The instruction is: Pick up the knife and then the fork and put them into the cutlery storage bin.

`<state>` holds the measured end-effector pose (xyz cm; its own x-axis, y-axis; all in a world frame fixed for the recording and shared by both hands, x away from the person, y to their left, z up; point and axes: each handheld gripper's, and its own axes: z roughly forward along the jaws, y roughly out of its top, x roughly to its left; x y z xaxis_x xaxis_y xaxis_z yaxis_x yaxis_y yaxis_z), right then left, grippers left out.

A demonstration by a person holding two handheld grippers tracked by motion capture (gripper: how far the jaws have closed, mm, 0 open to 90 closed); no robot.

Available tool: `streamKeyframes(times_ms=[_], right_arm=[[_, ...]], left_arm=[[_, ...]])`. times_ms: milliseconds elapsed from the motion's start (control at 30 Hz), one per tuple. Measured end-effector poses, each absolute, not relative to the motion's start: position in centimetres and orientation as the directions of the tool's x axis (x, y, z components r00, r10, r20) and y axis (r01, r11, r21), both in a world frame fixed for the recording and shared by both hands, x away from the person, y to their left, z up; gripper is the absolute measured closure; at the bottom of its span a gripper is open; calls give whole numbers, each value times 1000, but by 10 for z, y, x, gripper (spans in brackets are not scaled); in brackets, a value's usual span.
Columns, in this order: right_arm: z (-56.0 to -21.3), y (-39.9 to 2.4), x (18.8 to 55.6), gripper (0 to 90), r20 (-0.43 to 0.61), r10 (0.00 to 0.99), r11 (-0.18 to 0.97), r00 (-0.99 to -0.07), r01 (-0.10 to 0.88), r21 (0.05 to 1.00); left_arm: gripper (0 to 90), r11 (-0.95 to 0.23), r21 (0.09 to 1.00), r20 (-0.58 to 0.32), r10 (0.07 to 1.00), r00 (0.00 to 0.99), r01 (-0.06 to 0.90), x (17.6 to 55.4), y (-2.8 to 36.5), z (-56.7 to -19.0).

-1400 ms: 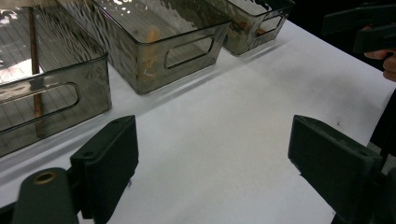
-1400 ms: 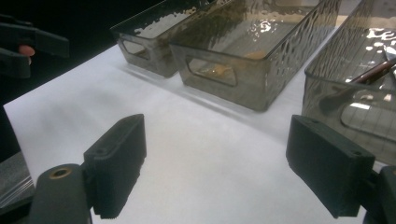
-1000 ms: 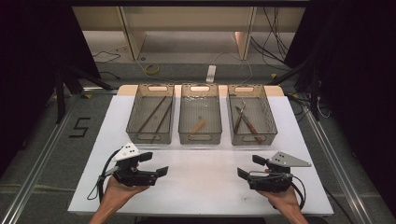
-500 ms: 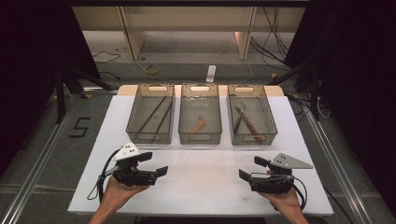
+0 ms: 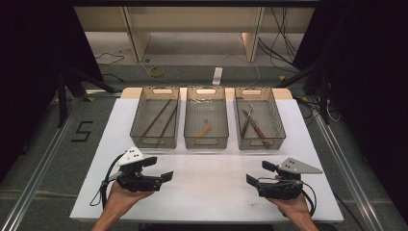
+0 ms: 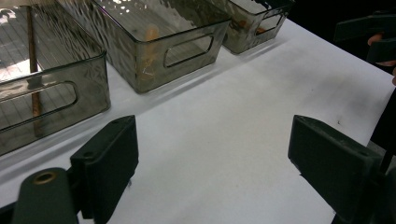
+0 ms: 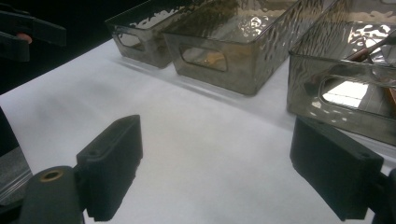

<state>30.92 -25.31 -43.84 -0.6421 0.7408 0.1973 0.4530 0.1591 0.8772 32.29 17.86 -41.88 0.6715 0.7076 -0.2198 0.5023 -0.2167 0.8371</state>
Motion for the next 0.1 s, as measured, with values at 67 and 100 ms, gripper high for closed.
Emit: streamKeyframes(times_ms=[67,100], right_arm=[[-438,-253,309,177,195,741,161,-642,452,877],[-438,-253,309,177,193,742,163,-642,452,877]], left_arm=[[156,-216,837,-220,708,671,503,323,179,-419],[156,-216,837,-220,709,670,503,323,179,-419]])
